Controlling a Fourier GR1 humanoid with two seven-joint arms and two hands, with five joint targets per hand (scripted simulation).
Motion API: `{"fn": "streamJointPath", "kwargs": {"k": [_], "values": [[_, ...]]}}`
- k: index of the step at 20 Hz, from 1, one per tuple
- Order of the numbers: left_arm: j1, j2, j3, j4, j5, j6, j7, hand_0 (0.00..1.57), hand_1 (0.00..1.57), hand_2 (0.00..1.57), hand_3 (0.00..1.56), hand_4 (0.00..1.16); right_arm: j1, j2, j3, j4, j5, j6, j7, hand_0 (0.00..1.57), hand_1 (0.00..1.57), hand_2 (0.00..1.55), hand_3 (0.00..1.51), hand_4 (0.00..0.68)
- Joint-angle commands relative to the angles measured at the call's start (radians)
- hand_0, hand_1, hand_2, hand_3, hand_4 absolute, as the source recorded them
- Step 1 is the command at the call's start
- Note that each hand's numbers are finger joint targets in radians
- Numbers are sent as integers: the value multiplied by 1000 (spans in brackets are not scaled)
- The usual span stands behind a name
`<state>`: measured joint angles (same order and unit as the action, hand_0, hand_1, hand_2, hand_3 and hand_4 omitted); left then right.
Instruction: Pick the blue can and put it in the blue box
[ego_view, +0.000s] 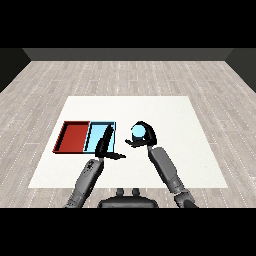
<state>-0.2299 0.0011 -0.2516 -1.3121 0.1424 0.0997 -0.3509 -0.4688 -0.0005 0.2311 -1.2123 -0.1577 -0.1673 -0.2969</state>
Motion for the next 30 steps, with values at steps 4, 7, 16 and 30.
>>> {"fn": "streamJointPath", "kwargs": {"k": [4,7,16,30], "values": [[-58,-1,-42,88,29,54,10,0,0,0,0,0,-65,0,20,18,-36,-24,11,1411,1411,1450,1415,663],[-104,-1,-62,197,79,76,-54,0,0,0,0,0,-18,0,122,25,-54,-85,-44,1406,1406,1442,1406,666],[-169,-1,-195,286,172,173,-85,0,0,0,0,0,-2,1,101,-45,-33,-24,-14,1394,1394,1454,1416,681],[-177,-1,-246,224,170,214,-13,0,0,0,0,0,-25,1,191,-70,-52,-86,51,1432,1432,1433,1389,620]]}}
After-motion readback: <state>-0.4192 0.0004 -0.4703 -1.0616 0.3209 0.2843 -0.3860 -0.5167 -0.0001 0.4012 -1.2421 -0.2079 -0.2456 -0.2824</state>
